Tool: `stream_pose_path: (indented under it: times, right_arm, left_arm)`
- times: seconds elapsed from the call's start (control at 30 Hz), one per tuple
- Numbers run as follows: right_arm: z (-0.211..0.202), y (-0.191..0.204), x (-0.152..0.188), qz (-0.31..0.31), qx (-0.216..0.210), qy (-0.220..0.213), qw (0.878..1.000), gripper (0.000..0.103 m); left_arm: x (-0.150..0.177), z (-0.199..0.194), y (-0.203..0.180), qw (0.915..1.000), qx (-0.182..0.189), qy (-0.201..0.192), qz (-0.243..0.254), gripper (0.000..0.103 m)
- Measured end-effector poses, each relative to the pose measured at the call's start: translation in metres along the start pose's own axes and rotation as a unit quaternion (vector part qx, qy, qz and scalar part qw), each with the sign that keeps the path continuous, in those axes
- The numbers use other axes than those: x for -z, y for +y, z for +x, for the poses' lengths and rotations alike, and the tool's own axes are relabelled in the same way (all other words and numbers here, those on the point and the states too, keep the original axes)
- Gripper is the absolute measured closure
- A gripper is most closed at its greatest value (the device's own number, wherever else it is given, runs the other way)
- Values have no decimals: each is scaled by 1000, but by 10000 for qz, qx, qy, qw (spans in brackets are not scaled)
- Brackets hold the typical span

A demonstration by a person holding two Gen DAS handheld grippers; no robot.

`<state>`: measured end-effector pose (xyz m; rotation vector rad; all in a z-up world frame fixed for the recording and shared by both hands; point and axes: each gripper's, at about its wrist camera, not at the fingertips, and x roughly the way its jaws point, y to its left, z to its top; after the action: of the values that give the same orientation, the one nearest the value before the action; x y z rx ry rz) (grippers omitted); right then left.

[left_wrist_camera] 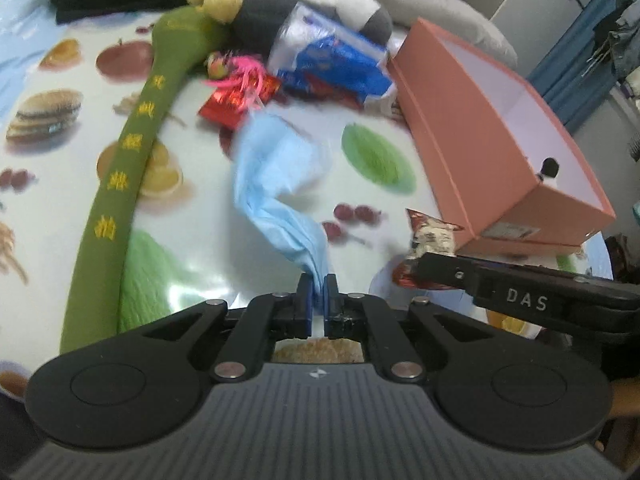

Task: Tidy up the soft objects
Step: 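Grasp the blue face mask with left tool while right tool grasps a candy wrapper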

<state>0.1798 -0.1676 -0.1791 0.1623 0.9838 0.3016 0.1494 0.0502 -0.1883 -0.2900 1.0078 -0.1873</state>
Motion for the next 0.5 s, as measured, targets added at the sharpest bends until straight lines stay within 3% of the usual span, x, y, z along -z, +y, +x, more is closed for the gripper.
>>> stream_pose_path:
  times: [0.03, 0.07, 0.13, 0.33, 0.5]
  right_arm:
    - [1, -3, 3, 38, 31, 33, 10000, 73]
    - [1, -6, 5, 57, 34, 50, 10000, 73]
    - [1, -8, 9, 28, 95, 72, 9999, 73]
    - [0, -12, 13, 85, 159, 5, 9998, 73]
    - [1, -17, 11, 135, 172, -40, 9998, 73]
  left_arm:
    - [2, 1, 0, 10000, 4, 48, -10, 88]
    - [3, 1, 1, 10000, 1, 70, -12, 68]
    - [8, -5, 2, 9999, -126, -61, -92, 40]
    - [1, -10, 12, 9986, -76, -289, -425, 33]
    - [-14, 3, 8, 9981, -324, -479, -216, 33]
